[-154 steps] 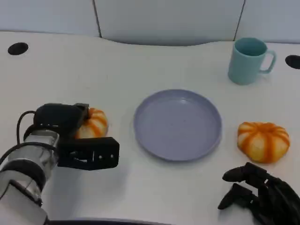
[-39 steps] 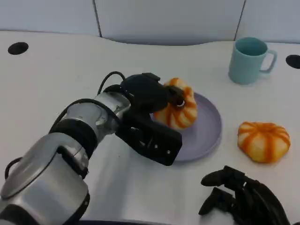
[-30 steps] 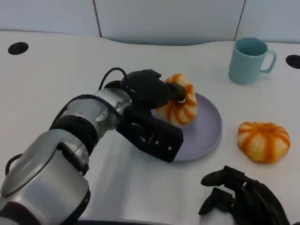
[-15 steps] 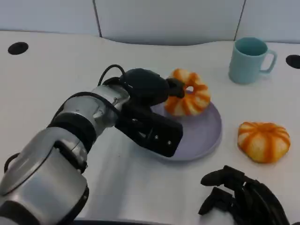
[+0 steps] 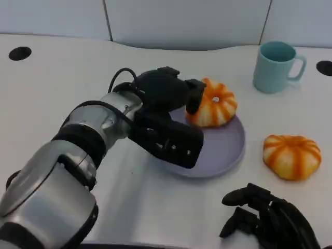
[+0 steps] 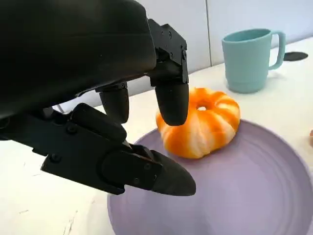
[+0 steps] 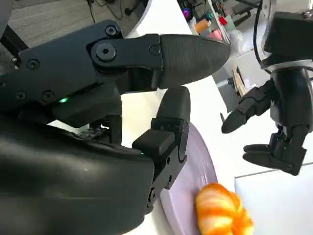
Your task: Grasp the bread from the table and place it into the plate.
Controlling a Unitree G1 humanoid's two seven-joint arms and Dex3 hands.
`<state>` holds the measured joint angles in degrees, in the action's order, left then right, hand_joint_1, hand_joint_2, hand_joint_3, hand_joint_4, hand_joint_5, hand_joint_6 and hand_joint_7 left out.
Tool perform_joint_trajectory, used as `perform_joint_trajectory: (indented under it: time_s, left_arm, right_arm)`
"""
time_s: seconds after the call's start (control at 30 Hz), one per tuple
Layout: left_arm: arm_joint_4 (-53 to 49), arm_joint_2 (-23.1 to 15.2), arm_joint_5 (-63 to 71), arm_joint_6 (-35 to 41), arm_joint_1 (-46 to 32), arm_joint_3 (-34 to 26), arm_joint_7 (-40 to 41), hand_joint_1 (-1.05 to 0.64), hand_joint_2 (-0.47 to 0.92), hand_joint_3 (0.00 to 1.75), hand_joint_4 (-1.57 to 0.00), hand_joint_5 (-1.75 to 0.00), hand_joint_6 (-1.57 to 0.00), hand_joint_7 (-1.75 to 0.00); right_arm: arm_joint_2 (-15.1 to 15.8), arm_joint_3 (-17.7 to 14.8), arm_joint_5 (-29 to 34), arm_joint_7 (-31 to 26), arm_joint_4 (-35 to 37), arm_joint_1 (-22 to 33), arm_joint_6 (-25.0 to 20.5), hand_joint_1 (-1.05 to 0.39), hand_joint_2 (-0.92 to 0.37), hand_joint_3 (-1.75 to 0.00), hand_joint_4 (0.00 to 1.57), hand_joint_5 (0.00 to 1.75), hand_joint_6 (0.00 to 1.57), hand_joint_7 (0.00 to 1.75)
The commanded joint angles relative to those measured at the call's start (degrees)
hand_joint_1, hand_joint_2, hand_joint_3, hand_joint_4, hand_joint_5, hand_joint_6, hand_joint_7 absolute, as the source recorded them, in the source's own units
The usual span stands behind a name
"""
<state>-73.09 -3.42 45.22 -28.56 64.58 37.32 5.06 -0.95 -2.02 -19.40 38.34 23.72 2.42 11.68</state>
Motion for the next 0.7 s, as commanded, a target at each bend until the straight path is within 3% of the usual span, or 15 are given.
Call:
perform_joint_trajectory:
  time_s: [0.03,0.43,0.57,0.7]
  left_arm:
    - [0.76,-2.19,-1.8,-2.3,-0.07,-1.78,1.69,-0.8,0.92,0.14,0.0,-1.57,-0.01,-1.55]
    - [3.16,-7.72,-10.74,-9.56,-5.27,-10.35,-0.17,-0.81,0.92,0.24,0.0,-1.65,0.0,-1.53]
    - [4.67,-9.06,-18.27,-12.65,-8.89,-15.94,-6.21,-0.8,0.92,0.23,0.0,-1.64,0.0,-1.43]
    - [7.23,-9.92,-24.32,-14.61,-12.3,-20.09,-12.14,-0.78,0.92,0.26,0.0,-1.56,-0.04,-1.18]
  right_arm:
    - [0.47,-0.46,-0.37,-0.15,0.09,0.12,-0.32,-0.46,-0.92,-0.43,0.57,1.42,0.6,0.96]
    - [1.09,-1.33,-1.11,0.94,1.57,-0.92,-0.7,-0.46,-0.92,-0.4,0.57,1.41,0.61,0.96]
    - [1.25,-1.77,-0.97,0.88,2.15,-1.22,-0.3,-0.48,-0.92,-0.41,0.58,1.41,0.61,0.97]
    - [1.29,-2.21,-1.14,1.14,2.63,-1.55,-0.56,-0.46,-0.92,-0.42,0.58,1.41,0.6,0.97]
